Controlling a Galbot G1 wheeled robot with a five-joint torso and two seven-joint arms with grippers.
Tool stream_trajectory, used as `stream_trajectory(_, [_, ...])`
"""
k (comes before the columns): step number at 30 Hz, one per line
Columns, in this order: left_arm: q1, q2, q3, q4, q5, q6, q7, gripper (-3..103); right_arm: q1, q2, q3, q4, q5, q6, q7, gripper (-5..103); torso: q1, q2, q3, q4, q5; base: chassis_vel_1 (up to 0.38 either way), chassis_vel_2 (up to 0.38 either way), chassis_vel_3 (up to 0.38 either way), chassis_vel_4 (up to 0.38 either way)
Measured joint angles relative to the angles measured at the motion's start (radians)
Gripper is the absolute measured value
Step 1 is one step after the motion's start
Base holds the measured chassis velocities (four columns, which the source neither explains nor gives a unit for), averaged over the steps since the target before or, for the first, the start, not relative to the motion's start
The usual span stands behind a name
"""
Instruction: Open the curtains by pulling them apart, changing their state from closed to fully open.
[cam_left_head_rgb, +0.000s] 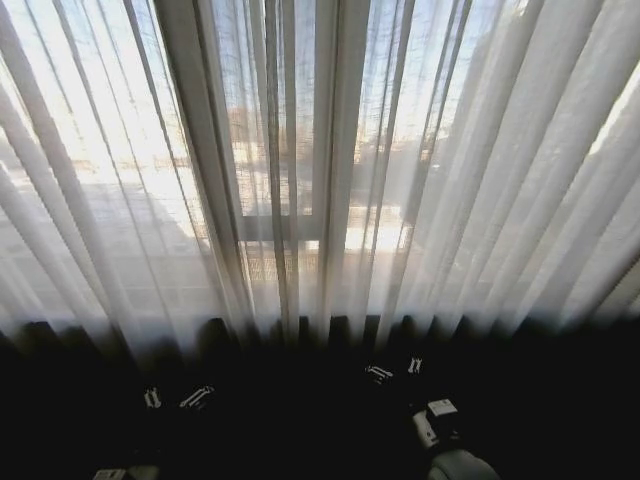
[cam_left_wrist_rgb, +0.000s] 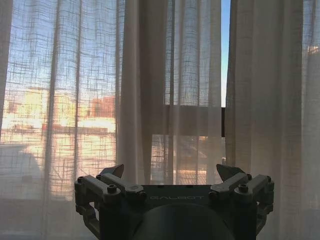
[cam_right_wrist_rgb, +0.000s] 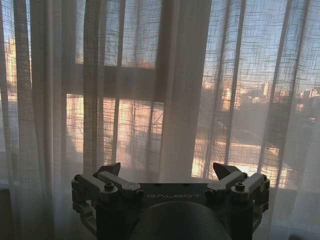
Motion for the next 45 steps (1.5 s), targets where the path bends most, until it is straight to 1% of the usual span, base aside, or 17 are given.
stream_trajectory(3, [-0.002, -0.002, 0.002, 0.005, 0.000, -0.004, 0.000, 100, -0.006, 0.001, -0.002, 0.000, -0.026, 0.005, -0.016, 100, 0.000, 0.000, 0.000, 0.0000, -0.0004, -0.151, 0.497, 0.141, -0.492])
stream_trajectory(6, [-0.006, -0.006, 0.007, 0.008, 0.002, -0.006, 0.002, 100, -0.010, 0.001, -0.004, 0.000, -0.037, 0.011, -0.019, 100, 0.000, 0.000, 0.000, 0.0000, 0.0000, -0.094, 0.508, 0.093, -0.519])
stream_trajectory(13, [-0.008, -0.010, 0.010, 0.012, 0.004, -0.007, 0.003, 100, -0.006, 0.000, -0.010, -0.009, -0.042, 0.021, -0.019, 100, 0.000, 0.000, 0.000, 0.0000, 0.0001, -0.006, 0.530, 0.003, -0.532])
stream_trajectory(16, [-0.006, -0.010, 0.006, 0.015, 0.004, -0.010, 0.003, 100, 0.007, 0.001, -0.014, -0.024, -0.039, 0.025, -0.006, 100, 0.000, 0.000, 0.000, 0.0002, -0.0006, 0.072, 0.439, -0.069, -0.428])
stream_trajectory(17, [0.001, -0.009, 0.002, 0.017, 0.005, -0.012, 0.002, 100, 0.033, 0.000, -0.017, -0.052, 0.017, 0.022, 0.012, 100, 0.001, 0.000, 0.000, 0.0000, -0.0008, 0.067, 0.116, -0.047, -0.082])
stream_trajectory(20, [0.004, -0.009, 0.002, 0.017, 0.005, -0.012, 0.002, 100, 0.050, -0.002, -0.025, -0.067, 0.046, 0.012, 0.016, 100, 0.000, 0.000, 0.000, 0.0001, -0.0005, 0.039, 0.052, -0.050, -0.082])
stream_trajectory(21, [0.005, -0.009, 0.002, 0.017, 0.005, -0.012, 0.002, 100, 0.059, -0.003, -0.031, -0.077, 0.063, 0.008, 0.019, 100, 0.000, 0.000, 0.000, 0.0000, -0.0005, 0.000, 0.000, 0.000, 0.000])
stream_trajectory(22, [0.007, -0.010, 0.002, 0.016, 0.005, -0.007, 0.002, 100, 0.085, -0.002, -0.056, -0.107, 0.104, 0.003, 0.036, 100, -0.001, 0.000, 0.000, -0.0002, 0.0003, -0.003, -0.060, -0.001, 0.071])
stream_trajectory(24, [0.007, -0.011, 0.002, 0.016, 0.005, -0.006, 0.002, 100, 0.092, -0.002, -0.063, -0.115, 0.111, 0.003, 0.040, 100, -0.001, 0.000, 0.000, -0.0002, 0.0005, -0.003, -0.079, -0.001, 0.071])
stream_trajectory(27, [0.008, -0.024, -0.002, 0.011, 0.005, 0.009, 0.001, 100, 0.185, 0.008, -0.122, -0.209, 0.143, 0.003, 0.069, 100, -0.001, 0.000, 0.000, 0.0000, 0.0005, -0.007, -0.075, 0.015, 0.086])
stream_trajectory(30, [0.009, -0.040, -0.008, 0.010, 0.005, 0.011, 0.000, 100, 0.251, 0.010, -0.143, -0.271, 0.150, 0.004, 0.084, 100, -0.001, 0.000, 0.000, 0.0001, 0.0003, 0.000, 0.000, 0.000, 0.000])
stream_trajectory(33, [0.020, -0.061, -0.017, 0.002, 0.008, 0.011, -0.002, 100, 0.329, 0.008, -0.151, -0.342, 0.175, 0.008, 0.093, 100, 0.000, 0.000, 0.000, 0.0003, -0.0006, -0.002, 0.019, 0.000, -0.009])
stream_trajectory(34, [0.020, -0.061, -0.017, 0.002, 0.008, 0.011, -0.002, 100, 0.329, 0.008, -0.151, -0.342, 0.175, 0.008, 0.093, 100, 0.000, 0.000, 0.000, 0.0003, -0.0006, -0.005, 0.058, -0.001, -0.027])
stream_trajectory(38, [0.029, -0.081, -0.028, -0.009, 0.020, 0.012, -0.003, 100, 0.439, 0.011, -0.152, -0.434, 0.209, 0.009, 0.097, 100, 0.000, 0.000, 0.000, -0.0002, -0.0001, -0.001, 0.014, -0.005, -0.009])
stream_trajectory(39, [0.029, -0.081, -0.028, -0.009, 0.020, 0.012, -0.003, 100, 0.439, 0.011, -0.152, -0.434, 0.209, 0.009, 0.097, 100, 0.000, 0.000, 0.000, -0.0002, -0.0001, 0.000, 0.000, 0.000, 0.000])
stream_trajectory(44, [0.043, -0.097, -0.030, -0.041, 0.045, 0.026, -0.003, 100, 0.586, 0.040, -0.150, -0.561, 0.233, 0.013, 0.104, 100, 0.000, 0.000, 0.000, -0.0001, 0.0001, 0.000, 0.000, 0.000, 0.000])
stream_trajectory(45, [0.043, -0.097, -0.030, -0.041, 0.045, 0.026, -0.003, 100, 0.586, 0.040, -0.150, -0.561, 0.233, 0.013, 0.104, 100, 0.000, 0.000, 0.000, -0.0001, 0.0001, 0.000, 0.000, 0.000, 0.000])
